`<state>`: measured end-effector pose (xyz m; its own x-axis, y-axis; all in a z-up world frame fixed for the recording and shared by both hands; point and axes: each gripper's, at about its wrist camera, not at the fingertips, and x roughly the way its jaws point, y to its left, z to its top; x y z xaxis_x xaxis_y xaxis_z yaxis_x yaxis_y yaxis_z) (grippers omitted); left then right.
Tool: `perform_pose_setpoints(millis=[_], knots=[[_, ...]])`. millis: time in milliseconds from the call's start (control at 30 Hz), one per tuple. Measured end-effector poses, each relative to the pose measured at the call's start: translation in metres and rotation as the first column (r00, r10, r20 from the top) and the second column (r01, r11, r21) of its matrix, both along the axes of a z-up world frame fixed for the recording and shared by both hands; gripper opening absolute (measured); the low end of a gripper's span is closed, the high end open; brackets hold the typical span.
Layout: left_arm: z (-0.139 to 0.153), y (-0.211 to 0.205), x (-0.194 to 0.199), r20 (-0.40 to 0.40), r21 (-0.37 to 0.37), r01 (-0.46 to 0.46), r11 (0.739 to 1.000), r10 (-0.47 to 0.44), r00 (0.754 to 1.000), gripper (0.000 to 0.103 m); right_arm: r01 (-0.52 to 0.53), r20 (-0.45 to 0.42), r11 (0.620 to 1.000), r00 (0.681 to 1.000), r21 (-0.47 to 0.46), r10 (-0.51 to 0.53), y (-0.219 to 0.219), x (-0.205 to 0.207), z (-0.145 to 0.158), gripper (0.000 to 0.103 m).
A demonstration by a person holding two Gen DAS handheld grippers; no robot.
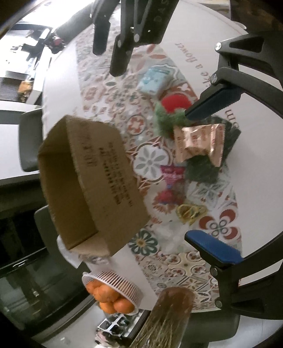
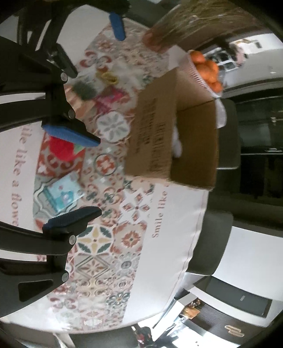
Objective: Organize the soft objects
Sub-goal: 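Move both tools back over the remaining items on the runner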
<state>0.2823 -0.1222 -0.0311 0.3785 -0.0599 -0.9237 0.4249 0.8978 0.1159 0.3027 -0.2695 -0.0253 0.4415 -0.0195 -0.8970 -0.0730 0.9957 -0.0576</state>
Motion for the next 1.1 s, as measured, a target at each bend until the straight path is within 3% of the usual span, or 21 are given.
perform_pose_setpoints(millis=[233,433,833,1100], knots=[[-0.024,-0.014,-0.005,-0.084,0.071,0.028,0.997,-0.022,0.996,0.100,-0.051,-0.141,0.996,0.989,-0.078,0.040,-0.004,-0.008,-0.032,0.058],[-0.046,-0.023,-0.002,-0.174,0.094,0.036,0.995,-0.020,0.985,0.097,-0.061,-0.260,0.995,0.965,-0.076,0.039,-0.014,-0.006,-0.058,0.058],[-0.079,-0.032,0.013,-0.250,0.106,-0.003,0.994,0.029,0.968,0.090,-0.096,-0.394,0.991,0.917,-0.091,0.052,-0.022,0.008,-0.100,0.058],[-0.098,-0.035,0.017,-0.302,0.098,-0.011,0.995,0.040,0.952,0.086,-0.129,-0.424,0.989,0.901,-0.073,0.086,-0.023,0.013,-0.120,0.058]])
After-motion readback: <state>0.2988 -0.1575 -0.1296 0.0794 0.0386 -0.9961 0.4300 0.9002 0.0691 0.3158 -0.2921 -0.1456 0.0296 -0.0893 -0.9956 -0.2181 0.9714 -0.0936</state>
